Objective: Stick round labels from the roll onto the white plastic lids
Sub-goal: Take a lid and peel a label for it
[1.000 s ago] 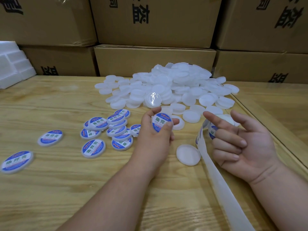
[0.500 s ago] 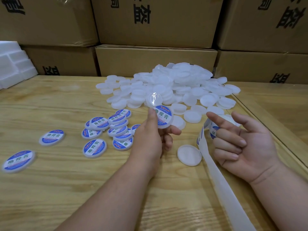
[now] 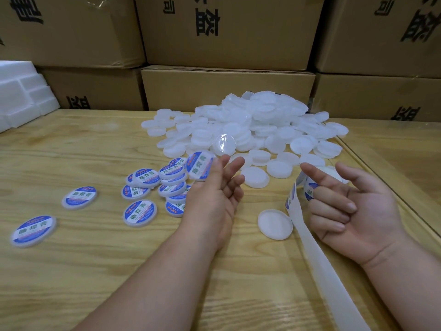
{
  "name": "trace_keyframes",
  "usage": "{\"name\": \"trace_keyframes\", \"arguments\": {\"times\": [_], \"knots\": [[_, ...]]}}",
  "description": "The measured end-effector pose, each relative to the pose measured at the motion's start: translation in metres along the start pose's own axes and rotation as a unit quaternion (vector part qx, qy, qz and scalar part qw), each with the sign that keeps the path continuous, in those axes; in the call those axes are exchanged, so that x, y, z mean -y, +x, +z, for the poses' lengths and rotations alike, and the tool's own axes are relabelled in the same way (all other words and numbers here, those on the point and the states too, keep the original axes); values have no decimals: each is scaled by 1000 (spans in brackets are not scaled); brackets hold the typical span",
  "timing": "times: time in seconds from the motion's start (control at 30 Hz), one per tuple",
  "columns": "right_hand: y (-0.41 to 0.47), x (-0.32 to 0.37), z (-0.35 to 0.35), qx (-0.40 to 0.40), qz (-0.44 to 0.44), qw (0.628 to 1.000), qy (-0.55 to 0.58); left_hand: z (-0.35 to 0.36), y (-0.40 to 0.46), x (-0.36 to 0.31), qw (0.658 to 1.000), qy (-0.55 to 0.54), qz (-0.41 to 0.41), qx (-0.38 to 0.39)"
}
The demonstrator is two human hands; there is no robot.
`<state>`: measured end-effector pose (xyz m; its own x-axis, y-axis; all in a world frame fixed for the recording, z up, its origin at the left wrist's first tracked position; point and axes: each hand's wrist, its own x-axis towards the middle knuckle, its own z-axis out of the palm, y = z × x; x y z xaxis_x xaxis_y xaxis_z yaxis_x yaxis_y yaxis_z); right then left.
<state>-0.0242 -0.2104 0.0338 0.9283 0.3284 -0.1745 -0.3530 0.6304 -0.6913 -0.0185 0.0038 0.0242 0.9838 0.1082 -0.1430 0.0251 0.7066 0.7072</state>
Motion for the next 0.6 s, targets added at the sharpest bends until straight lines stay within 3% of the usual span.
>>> {"name": "trace_keyframes", "arguments": {"times": [0.27, 0.4, 0.5, 0.53, 0.6], "knots": [[0, 0, 0, 4, 1, 1000, 1, 0, 5, -1, 999, -23, -8, -28], [0, 0, 0, 1, 0, 1000, 3, 2, -3, 6, 991, 130, 42, 13], [0, 0, 1, 2, 0, 1000, 4, 4, -15, 18, 919, 362, 126, 98], [0, 0, 1, 4, 0, 1000, 4, 4, -19, 22, 872, 443, 146, 146], [0, 0, 1, 11, 1, 1000, 4, 4, -26, 28, 738, 608, 180, 230]]}}
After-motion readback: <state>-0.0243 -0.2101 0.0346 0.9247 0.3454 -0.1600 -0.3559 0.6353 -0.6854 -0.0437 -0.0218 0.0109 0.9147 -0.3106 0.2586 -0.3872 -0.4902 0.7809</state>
